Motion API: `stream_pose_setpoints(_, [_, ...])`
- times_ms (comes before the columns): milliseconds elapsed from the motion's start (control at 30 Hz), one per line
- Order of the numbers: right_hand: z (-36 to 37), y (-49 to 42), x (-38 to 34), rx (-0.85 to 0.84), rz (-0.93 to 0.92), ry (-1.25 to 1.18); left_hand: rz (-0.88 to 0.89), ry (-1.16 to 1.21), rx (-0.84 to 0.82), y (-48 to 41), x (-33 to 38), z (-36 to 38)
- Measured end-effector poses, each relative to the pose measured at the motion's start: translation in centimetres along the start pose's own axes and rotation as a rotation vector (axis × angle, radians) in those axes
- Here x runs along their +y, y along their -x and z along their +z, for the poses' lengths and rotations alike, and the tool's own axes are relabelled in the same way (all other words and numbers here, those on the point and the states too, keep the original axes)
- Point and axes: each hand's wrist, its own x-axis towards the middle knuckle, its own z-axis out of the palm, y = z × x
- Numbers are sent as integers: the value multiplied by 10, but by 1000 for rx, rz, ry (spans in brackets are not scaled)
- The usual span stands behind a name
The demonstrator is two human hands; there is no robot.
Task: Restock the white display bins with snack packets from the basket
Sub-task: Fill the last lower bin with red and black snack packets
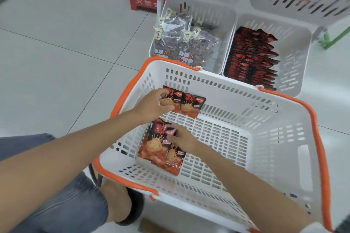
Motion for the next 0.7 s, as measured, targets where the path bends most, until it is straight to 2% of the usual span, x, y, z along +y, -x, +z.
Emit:
stream_pose_setpoints(100, [-50, 11, -41, 62, -110, -257, -184, 259, -206, 3, 4, -3])
stream_pose_setpoints(133, [-65, 12, -51, 41, -147, -316, -193, 309, -211, 0, 2, -6])
stream_pose_setpoints(200, [-80, 10, -60, -29, -155, -341, -178, 338, -59, -7, 0, -15])
stream_pose_setpoints(267, [-72, -1, -46, -14, -66, -171, -150, 388, 77, -14, 2, -26])
stream_pose_setpoints(400, [-17, -41, 13, -17, 157, 473, -123, 441, 48, -17, 13, -30])
stream_pose_setpoints(467, [8, -50, 25, 5, 161, 648, -116, 409, 27, -16, 15, -26])
stream_pose_setpoints(533, [23, -51, 26, 21, 53, 693, -109, 384, 60, -16, 14, -24])
stream_pose_setpoints(600, [27, -49, 20, 13, -36, 608, -114, 380, 95, -18, 12, -25])
stream_pose_setpoints(700, [24, -43, 10, -39, -17, 186, -124, 356, 85, -21, 9, -26])
